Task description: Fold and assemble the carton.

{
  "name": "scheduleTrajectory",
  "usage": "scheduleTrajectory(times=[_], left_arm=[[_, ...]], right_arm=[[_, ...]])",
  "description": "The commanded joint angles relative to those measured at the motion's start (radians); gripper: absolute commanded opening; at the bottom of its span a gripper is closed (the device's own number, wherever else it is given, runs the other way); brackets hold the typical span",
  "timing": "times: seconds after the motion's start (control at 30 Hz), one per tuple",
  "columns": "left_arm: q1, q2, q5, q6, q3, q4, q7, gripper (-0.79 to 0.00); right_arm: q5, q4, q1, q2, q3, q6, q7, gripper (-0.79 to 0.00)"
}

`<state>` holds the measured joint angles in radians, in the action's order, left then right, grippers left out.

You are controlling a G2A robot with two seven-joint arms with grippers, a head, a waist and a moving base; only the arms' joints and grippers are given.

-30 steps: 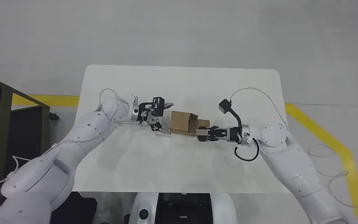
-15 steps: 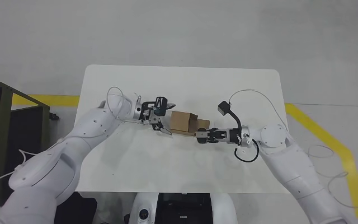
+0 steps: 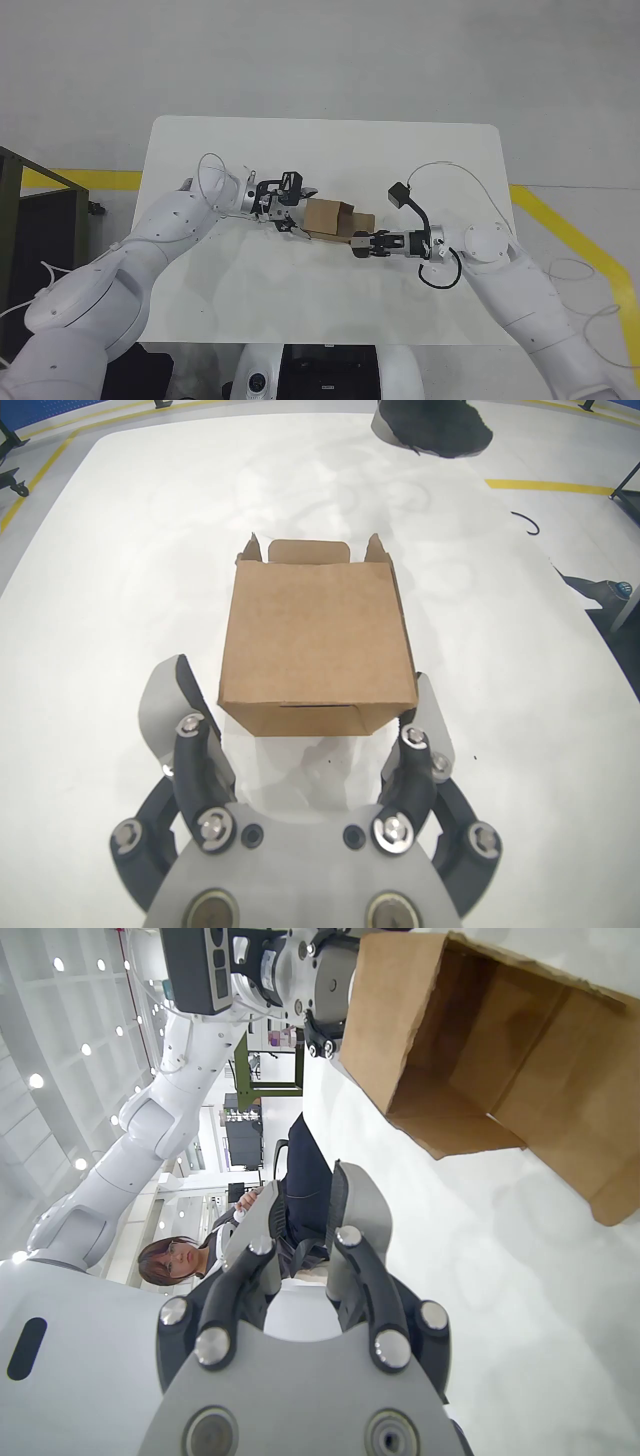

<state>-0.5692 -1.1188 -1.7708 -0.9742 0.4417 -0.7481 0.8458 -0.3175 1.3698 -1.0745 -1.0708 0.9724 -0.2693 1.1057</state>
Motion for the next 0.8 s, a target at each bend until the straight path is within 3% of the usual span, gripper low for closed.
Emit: scheduleTrajectory(times=[0.0,0.1,0.23,0.77], left_arm=[[0.001,-0.002,0.003,-0.001,-0.002,0.003,-0.001,-0.08],[0.003,-0.004,0.007,0.0,-0.005,0.008,0.0,-0.126],[0.005,-0.005,0.007,0.003,-0.008,0.013,0.003,-0.12],[0.008,-0.002,0.01,0.004,-0.014,0.015,0.004,-0.175]], right_arm=[[0.005,-0.004,0.0,0.0,0.0,0.009,-0.001,-0.637],[0.025,-0.01,0.001,0.001,-0.002,0.037,-0.004,-0.73],[0.046,-0.014,-0.001,0.001,-0.007,0.071,-0.01,-0.785],[0.13,-0.112,0.098,-0.044,-0.135,0.239,-0.059,-0.785]])
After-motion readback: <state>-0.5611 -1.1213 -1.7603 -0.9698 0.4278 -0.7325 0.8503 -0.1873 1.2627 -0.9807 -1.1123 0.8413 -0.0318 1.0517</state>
